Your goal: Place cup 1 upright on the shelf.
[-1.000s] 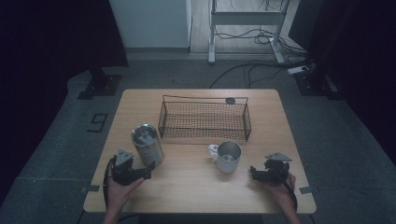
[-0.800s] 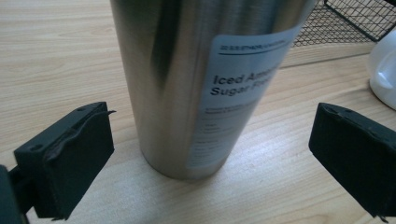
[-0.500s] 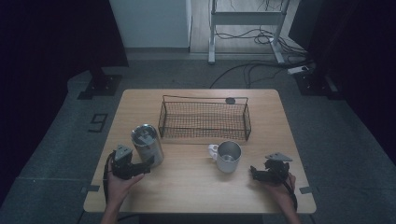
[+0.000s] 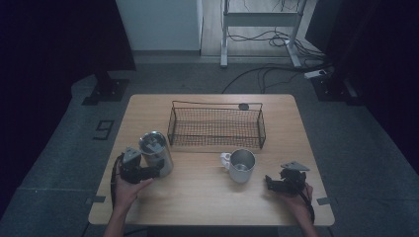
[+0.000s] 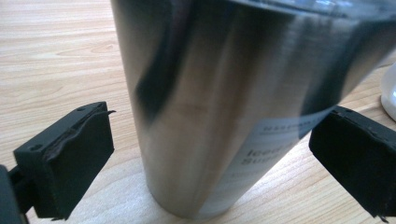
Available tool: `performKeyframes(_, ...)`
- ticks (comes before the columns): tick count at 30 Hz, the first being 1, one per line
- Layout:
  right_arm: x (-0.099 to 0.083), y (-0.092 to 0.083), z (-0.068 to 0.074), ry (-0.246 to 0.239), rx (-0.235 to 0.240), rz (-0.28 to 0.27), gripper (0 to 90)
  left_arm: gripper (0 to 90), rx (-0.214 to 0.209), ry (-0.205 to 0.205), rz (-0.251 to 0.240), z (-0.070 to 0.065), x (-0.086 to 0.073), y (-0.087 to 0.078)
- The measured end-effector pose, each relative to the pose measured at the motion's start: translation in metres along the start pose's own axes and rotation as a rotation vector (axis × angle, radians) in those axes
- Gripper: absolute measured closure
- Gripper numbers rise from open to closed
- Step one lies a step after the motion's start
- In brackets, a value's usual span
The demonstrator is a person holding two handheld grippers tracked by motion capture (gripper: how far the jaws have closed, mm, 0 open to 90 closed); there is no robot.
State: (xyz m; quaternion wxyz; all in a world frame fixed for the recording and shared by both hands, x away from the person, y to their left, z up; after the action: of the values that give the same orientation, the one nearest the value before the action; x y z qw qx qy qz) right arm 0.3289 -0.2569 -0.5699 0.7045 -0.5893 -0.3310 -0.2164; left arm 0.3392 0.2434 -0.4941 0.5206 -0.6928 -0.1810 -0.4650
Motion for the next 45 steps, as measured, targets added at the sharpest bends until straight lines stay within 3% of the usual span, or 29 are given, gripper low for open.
performKeyframes(14, 0.000, 0.000, 0.000, 0.000, 0.000, 0.000, 4.8, 0.0, -0.023, 0.003, -0.015, 0.001, 0.012, 0.015)
performKeyframes(21, 0.000, 0.000, 0.000, 0.001, 0.000, 0.000, 4.8, 0.0, -0.044, 0.010, -0.046, 0.003, 0.015, 0.024)
performKeyframes(25, 0.000, 0.000, 0.000, 0.000, 0.000, 0.000, 4.8, 0.4, -0.044, 0.015, -0.054, 0.003, 0.015, 0.024)
performKeyframes(34, 0.000, 0.000, 0.000, 0.000, 0.000, 0.000, 4.8, 1.4, -0.044, 0.037, -0.019, 0.003, 0.018, 0.024)
performKeyframes(38, 0.000, 0.000, 0.000, 0.000, 0.000, 0.000, 4.8, 2.7, -0.038, 0.067, -0.015, 0.003, 0.022, 0.021)
performKeyframes(42, 0.000, 0.000, 0.000, 0.000, 0.000, -0.001, 4.9, 3.7, -0.064, 0.050, -0.028, 0.003, 0.025, 0.018)
performKeyframes(45, 0.000, 0.000, 0.000, 0.000, 0.000, -0.001, 4.8, 3.7, -0.057, 0.061, -0.031, 0.001, 0.026, 0.016)
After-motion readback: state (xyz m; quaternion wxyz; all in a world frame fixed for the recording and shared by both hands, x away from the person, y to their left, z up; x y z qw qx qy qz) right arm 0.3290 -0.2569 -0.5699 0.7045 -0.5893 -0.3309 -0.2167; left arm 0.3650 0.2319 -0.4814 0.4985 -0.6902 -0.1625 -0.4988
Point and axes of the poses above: each handheld gripper's, and its own axes: y roughly forward along the jaws, x roughly out of its top, z roughly to its left, the point moved 2 cm from there along y, roughly forward along the jaws, and after that the axes turned 6 degrees about y, right-handed, at the moved point
